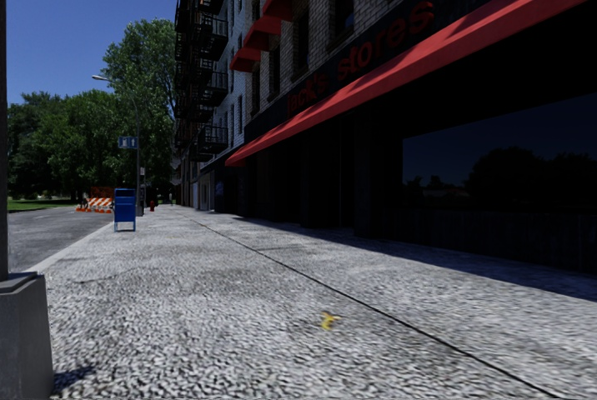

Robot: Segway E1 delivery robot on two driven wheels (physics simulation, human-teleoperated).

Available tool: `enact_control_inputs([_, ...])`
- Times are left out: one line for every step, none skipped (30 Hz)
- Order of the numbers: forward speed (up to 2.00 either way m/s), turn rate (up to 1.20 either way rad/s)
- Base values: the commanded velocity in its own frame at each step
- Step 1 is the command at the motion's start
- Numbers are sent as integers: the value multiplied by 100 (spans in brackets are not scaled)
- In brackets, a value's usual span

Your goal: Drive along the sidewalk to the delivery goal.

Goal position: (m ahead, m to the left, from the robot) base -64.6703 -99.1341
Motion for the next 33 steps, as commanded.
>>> enact_control_inputs([131, 0])
enact_control_inputs([135, 0])
enact_control_inputs([147, 0])
enact_control_inputs([150, 0])
enact_control_inputs([150, 0])
enact_control_inputs([151, 0])
enact_control_inputs([151, 0])
enact_control_inputs([151, 0])
enact_control_inputs([151, 0])
enact_control_inputs([151, 0])
enact_control_inputs([151, 0])
enact_control_inputs([151, 0])
enact_control_inputs([151, 0])
enact_control_inputs([151, 0])
enact_control_inputs([150, 0])
enact_control_inputs([150, 0])
enact_control_inputs([150, 0])
enact_control_inputs([149, 0])
enact_control_inputs([149, 0])
enact_control_inputs([149, 0])
enact_control_inputs([149, 0])
enact_control_inputs([147, 0])
enact_control_inputs([139, 0])
enact_control_inputs([128, -14])
enact_control_inputs([128, -14])
enact_control_inputs([123, -31])
enact_control_inputs([120, -42])
enact_control_inputs([116, -50])
enact_control_inputs([116, -50])
enact_control_inputs([112, -55])
enact_control_inputs([109, -62])
enact_control_inputs([105, -77])
enact_control_inputs([105, -77])
